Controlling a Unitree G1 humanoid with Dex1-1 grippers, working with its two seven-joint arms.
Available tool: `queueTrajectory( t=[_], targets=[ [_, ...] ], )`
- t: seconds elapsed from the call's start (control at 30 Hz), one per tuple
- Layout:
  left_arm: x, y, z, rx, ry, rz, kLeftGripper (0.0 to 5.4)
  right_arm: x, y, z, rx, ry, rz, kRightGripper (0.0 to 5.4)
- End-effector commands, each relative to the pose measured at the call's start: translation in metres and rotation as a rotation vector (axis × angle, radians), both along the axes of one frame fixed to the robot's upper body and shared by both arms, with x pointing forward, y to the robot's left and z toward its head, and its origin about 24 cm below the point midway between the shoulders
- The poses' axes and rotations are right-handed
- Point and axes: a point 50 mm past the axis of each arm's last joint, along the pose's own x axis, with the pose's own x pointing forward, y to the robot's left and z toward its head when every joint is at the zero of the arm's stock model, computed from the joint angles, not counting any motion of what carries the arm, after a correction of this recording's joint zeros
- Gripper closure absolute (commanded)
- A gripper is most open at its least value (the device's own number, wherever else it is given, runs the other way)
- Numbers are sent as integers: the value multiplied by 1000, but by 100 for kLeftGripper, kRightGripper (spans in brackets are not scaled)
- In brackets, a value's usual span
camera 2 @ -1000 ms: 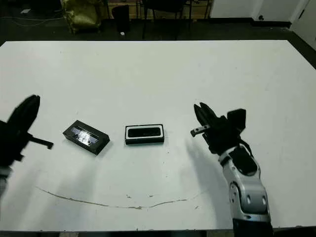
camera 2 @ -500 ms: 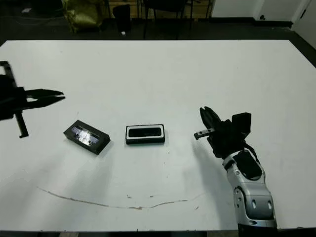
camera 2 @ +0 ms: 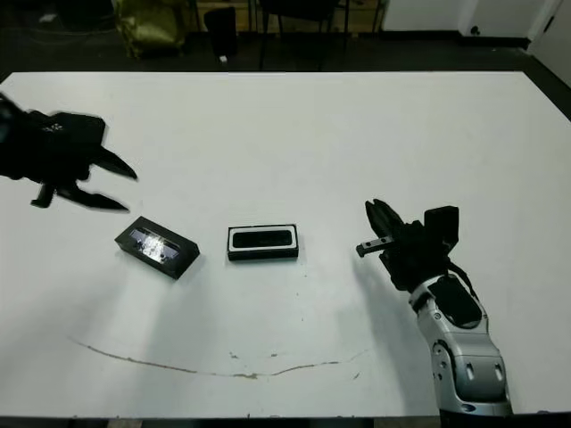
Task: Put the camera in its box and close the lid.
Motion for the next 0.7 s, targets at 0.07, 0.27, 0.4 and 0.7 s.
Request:
queueTrajectory(
  t=[0.07,0.27,0.4,0.7],
  targets=[
    [9,-7,-9,56,83,-34,147,-4,2,-15,-10,46,-49,540],
    [16,-10,-16,66,139,-53,10,-9,2,-26,22,83,-93,540],
    [19,-13,-23,86,155,-82,5,-11,-2,-29,19,110,-114,540],
    [24,-20,-35,107,209,-78,5,-14,-3,-33,-2,115,-112,540]
  ],
)
